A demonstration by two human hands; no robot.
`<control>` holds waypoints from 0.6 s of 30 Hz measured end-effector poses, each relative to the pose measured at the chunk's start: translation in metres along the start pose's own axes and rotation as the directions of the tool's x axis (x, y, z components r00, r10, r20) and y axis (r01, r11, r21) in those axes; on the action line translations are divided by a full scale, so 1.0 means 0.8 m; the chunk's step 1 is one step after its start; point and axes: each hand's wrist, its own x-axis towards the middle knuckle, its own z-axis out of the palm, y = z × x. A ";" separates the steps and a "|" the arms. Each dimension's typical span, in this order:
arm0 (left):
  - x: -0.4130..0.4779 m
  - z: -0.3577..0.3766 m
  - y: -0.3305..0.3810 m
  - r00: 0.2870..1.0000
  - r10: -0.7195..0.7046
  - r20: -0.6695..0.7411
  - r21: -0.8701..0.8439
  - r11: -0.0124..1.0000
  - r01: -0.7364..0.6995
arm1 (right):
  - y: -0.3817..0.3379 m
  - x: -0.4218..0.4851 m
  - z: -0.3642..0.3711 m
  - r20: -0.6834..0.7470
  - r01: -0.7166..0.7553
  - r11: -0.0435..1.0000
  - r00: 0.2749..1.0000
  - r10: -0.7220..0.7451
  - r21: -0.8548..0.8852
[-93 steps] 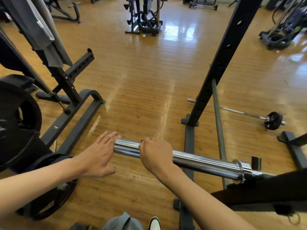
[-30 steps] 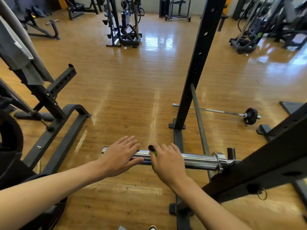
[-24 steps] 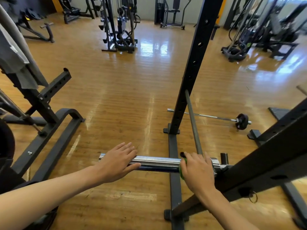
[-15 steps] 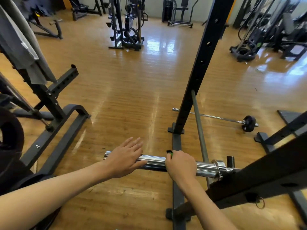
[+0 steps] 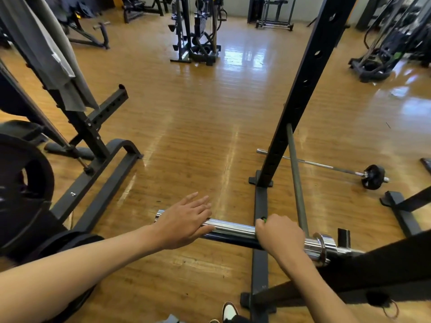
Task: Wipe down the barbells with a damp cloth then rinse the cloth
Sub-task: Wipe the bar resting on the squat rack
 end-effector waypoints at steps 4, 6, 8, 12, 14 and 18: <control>0.000 0.002 -0.002 1.000 0.009 0.020 0.024 1.000 -0.009 | -0.065 0.018 0.007 0.167 0.076 0.996 0.983 -0.083 0.046; 0.001 0.002 -0.003 1.000 0.004 0.006 0.042 0.999 -0.004 | -0.095 0.012 0.012 0.145 0.183 0.982 0.971 -0.189 0.053; -0.001 -0.002 -0.006 1.000 0.016 0.013 0.025 1.000 -0.016 | -0.108 0.003 0.016 0.063 0.296 0.955 0.953 -0.296 0.012; 0.001 -0.011 -0.017 0.996 -0.042 0.074 -0.010 0.999 0.043 | -0.108 0.009 0.023 -0.004 0.441 0.897 0.897 -0.441 -0.035; 0.009 -0.018 -0.028 0.988 -0.084 0.128 -0.058 0.994 0.092 | -0.114 0.016 0.023 -0.030 0.403 0.914 0.915 -0.402 0.044; 0.037 -0.032 -0.074 0.973 -0.118 0.197 -0.077 0.988 0.136 | -0.138 0.062 0.003 -0.133 0.355 0.925 0.932 -0.338 0.134</control>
